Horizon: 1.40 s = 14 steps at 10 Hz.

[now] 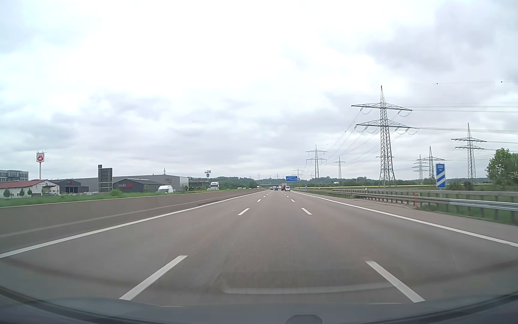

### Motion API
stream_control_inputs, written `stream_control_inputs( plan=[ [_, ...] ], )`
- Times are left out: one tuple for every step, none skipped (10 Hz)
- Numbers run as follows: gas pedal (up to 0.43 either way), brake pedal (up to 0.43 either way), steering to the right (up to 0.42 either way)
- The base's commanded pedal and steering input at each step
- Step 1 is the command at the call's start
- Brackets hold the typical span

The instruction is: Follow the waypoints while adhering to traffic rules and regulations

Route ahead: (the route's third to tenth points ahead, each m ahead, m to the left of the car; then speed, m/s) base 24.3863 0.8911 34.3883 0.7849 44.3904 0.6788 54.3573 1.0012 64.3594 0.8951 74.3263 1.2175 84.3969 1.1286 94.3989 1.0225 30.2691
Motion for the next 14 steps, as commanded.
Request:
stream_control_inputs(
  plan=[
    [0.358, 0.000, -0.001],
    [0.358, 0.000, -0.001],
    [0.358, 0.000, -0.001],
    [0.358, 0.000, -0.002],
    [0.358, 0.000, -0.002],
    [0.358, 0.000, -0.002],
    [0.358, 0.000, -0.002],
    [0.358, 0.000, -0.002],
    [0.358, 0.000, -0.002],
    [0.350, 0.000, -0.001],
    [0.350, 0.000, -0.002],
    [0.350, 0.000, -0.001],
    [0.350, 0.000, -0.002],
    [0.358, 0.000, -0.002]
  ],
)
